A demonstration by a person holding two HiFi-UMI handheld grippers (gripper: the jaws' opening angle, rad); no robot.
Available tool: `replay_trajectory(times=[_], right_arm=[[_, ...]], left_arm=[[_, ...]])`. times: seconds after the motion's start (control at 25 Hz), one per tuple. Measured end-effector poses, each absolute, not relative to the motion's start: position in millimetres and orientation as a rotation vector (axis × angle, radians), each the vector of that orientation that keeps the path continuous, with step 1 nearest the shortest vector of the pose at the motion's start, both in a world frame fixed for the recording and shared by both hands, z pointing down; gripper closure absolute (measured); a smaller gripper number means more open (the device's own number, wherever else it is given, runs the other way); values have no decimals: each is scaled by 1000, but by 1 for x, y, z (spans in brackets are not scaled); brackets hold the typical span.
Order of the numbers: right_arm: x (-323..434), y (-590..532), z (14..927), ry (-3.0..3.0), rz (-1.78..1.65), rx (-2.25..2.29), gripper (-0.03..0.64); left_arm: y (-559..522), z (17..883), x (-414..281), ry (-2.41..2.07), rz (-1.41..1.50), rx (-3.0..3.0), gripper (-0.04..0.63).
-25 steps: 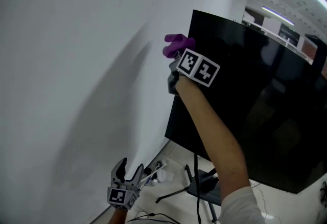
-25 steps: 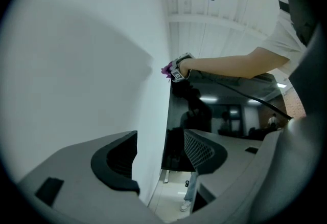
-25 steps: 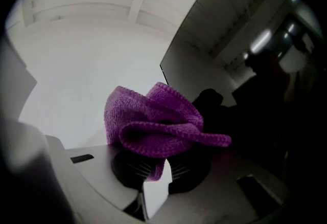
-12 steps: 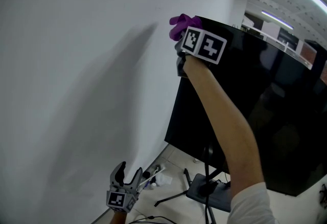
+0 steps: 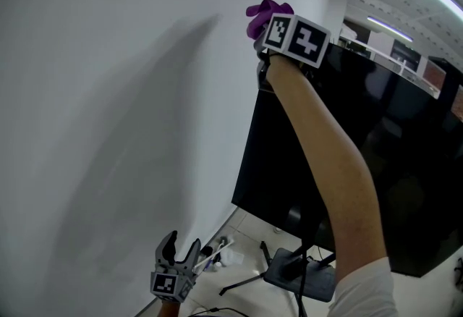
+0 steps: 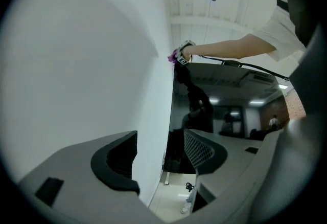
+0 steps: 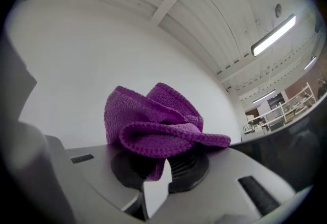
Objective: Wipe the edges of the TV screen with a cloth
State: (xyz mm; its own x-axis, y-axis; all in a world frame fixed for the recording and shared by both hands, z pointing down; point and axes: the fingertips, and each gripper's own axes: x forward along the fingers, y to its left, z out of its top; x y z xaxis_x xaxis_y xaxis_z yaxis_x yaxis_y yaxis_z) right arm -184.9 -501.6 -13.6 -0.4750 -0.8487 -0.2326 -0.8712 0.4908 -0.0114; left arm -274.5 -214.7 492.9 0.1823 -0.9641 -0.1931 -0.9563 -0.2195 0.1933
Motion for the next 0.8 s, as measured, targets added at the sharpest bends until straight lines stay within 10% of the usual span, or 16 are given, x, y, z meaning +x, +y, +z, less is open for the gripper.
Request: replay_trajectory(times=[0.8], right_arm=[[-20, -438, -44, 2325, 332, -1769, 565]], left_arm=[[-213, 494, -176, -1644, -335, 2632, 330]])
